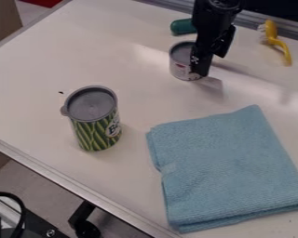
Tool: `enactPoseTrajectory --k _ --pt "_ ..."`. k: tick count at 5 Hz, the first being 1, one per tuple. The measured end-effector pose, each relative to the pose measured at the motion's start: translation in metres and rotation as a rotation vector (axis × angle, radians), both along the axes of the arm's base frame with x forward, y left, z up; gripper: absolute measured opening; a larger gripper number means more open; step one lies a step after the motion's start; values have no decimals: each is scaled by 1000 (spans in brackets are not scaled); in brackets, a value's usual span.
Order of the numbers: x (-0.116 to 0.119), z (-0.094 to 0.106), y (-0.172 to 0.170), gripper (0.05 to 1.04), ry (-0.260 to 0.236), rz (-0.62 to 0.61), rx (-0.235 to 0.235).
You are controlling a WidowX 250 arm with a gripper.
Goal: Move the silver can to the left side of the table
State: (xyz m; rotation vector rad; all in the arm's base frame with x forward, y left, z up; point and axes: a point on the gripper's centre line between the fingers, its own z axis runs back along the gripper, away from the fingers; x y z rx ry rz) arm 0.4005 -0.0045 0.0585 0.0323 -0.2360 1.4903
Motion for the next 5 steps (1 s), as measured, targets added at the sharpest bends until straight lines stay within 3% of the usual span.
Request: enactPoseTrajectory --k 1,3,5 --pt "-3 -4 19 997 1 -22 -3" --pt "-6 -11 47 997 -4 -37 50" --pt "-10 -11 88 997 9 -80 66"
